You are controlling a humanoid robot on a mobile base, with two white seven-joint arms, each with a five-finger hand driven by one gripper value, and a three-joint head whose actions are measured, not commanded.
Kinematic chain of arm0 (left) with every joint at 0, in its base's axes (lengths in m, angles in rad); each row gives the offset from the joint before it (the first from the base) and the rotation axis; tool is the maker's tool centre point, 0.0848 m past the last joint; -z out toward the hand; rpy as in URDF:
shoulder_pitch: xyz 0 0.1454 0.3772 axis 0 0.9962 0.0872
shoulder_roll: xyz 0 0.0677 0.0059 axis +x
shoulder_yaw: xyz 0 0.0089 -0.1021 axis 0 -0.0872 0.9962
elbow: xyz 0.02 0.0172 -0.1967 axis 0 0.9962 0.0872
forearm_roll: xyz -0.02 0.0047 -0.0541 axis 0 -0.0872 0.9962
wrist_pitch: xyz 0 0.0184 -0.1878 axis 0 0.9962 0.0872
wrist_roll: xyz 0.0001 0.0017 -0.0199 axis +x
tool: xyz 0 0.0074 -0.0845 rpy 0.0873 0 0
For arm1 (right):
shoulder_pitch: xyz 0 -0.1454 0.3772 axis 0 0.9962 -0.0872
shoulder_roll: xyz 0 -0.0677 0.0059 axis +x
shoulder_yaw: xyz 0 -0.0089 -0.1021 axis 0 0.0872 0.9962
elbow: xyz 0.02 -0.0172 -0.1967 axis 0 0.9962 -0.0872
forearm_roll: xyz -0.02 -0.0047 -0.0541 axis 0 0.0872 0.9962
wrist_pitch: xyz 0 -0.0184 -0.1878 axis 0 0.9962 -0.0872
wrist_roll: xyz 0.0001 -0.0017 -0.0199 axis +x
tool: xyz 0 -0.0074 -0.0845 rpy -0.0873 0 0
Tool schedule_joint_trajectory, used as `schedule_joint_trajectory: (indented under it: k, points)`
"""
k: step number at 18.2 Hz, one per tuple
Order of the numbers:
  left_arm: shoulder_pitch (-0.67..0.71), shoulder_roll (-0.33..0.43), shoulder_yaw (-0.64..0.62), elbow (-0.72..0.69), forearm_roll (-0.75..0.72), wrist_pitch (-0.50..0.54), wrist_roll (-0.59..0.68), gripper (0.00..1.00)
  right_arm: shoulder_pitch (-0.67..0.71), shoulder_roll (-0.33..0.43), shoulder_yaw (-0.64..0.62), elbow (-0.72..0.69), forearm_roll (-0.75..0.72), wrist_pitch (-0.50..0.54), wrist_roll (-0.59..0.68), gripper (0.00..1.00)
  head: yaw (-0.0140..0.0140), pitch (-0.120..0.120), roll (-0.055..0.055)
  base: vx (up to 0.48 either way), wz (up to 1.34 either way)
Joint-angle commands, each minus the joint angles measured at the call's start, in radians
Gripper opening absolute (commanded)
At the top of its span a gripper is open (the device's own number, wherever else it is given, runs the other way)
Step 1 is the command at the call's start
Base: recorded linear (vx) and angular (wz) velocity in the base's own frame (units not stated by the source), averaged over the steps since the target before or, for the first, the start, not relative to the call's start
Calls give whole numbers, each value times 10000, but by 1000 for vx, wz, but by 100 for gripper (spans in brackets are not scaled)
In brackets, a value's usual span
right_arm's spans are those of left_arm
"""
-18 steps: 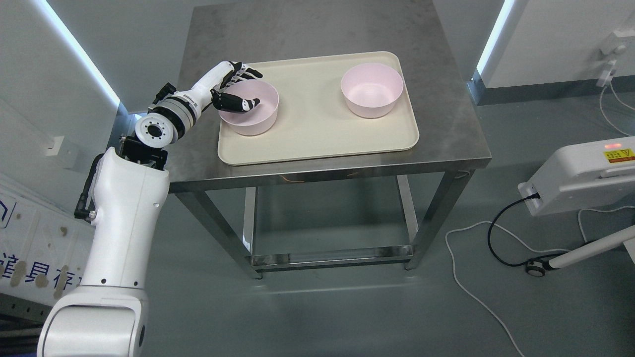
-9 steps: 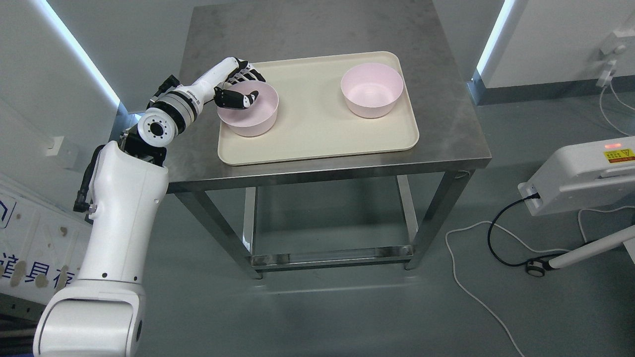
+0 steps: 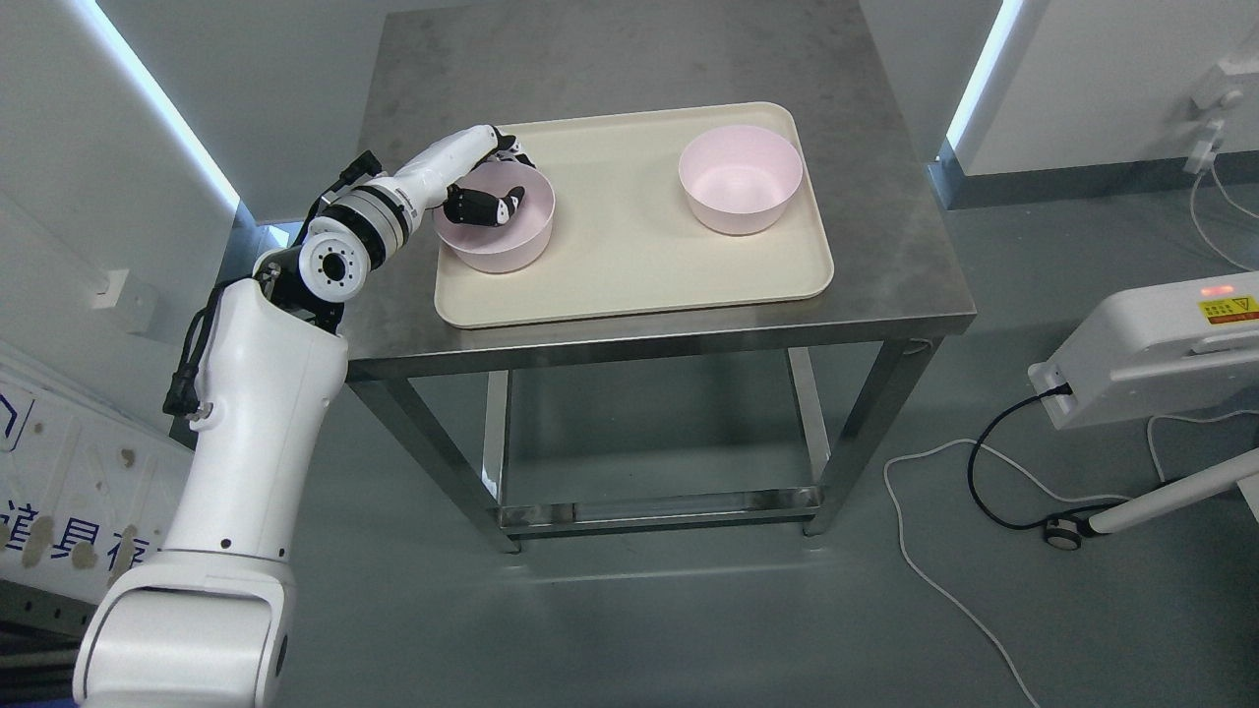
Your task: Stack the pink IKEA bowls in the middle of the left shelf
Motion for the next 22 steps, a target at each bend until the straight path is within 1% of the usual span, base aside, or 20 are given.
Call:
schedule_joint_trajectory:
  k: [1,4,5,9,12,15,19,20,21,22]
  points:
    - [-6,-670,305,62,-179,-154,102,0,0,-175,-46,-175,-15,-2,0,100,0,0,0,0,0]
    - [9,-1574,1471,-60,-148,-169,149,0,0,-175,-46,-175,-15,-2,0,100,0,0,0,0,0]
    - [24,-1729,1687,-152,-102,-169,149,0,0,-175,-46,-175,-15,-2,0,100,0,0,0,0,0]
    - [24,-1924,2408,-275,20,-169,11,1,0,-175,-46,-175,-15,-2,0,100,0,0,0,0,0]
    - [24,-1924,2670,-276,434,-93,-20,1,0,-175,-46,-175,-15,-2,0,100,0,0,0,1,6]
    - [131,-1924,2488,-260,374,-138,11,2,0,-175,-46,-175,-15,-2,0,100,0,0,0,1,6]
    - [147,-1501,2425,-260,358,-93,72,5,0,-175,-46,-175,-15,-2,0,100,0,0,0,0,0]
    - [147,-1379,2440,-260,358,-77,72,9,0,-175,-46,-175,-15,-2,0,100,0,0,0,0,0]
    - [147,-1241,2440,-260,358,-62,87,18,0,-175,-46,-175,-15,-2,0,100,0,0,0,0,0]
    - [147,-1088,2425,-260,343,-47,103,34,0,-175,-46,-175,-15,-2,0,100,0,0,0,0,0]
